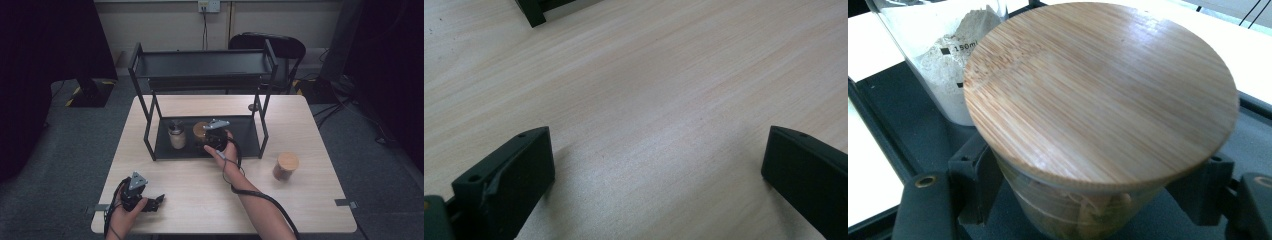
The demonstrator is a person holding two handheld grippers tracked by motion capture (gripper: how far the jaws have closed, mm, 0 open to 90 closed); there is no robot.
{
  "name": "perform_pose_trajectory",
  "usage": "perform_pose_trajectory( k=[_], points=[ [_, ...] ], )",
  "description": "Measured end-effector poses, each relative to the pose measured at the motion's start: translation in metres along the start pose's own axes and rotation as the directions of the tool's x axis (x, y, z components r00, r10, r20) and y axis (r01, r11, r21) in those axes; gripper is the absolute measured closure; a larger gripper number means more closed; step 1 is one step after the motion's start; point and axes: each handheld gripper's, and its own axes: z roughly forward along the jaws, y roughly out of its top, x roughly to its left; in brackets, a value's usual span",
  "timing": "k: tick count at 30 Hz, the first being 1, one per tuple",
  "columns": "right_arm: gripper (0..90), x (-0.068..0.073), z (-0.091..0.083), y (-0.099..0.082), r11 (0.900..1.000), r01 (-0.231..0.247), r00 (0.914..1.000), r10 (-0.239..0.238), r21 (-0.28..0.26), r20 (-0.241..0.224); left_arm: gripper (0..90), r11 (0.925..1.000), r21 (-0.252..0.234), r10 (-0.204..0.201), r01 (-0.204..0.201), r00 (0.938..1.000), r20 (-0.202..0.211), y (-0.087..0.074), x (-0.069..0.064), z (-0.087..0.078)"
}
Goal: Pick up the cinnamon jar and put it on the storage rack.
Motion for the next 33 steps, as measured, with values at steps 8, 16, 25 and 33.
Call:
perform_pose_trajectory(
  k=[8,16,25,33],
  points=[
    [25.0,0.001,0.001,0.001,1.0,-0.001,1.0,0.001,0.003,0.004,0.1,1.0,0.0,0.0,0.0,1.0,0.0,0.0,0.0,0.0],
    [10.3,-0.001,-0.003,0.003,0.9977,-0.063,0.998,0.063,0.024,-0.004,0.1,1.0,0.0,0.0,0.0,1.0,0.0,0.0,0.0,0.0],
    [4.4,-0.005,-0.01,0.003,0.9973,-0.061,0.998,0.062,0.04,-0.012,0.1,1.0,0.0,0.0,0.0,1.0,0.0,0.0,0.0,0.0],
    [1.1,-0.004,-0.015,0.003,0.9971,-0.071,0.9972,0.071,0.028,-0.022,0.1,1.0,0.0,0.0,0.0,1.0,0.0,0.0,0.0,0.0]
  ],
)
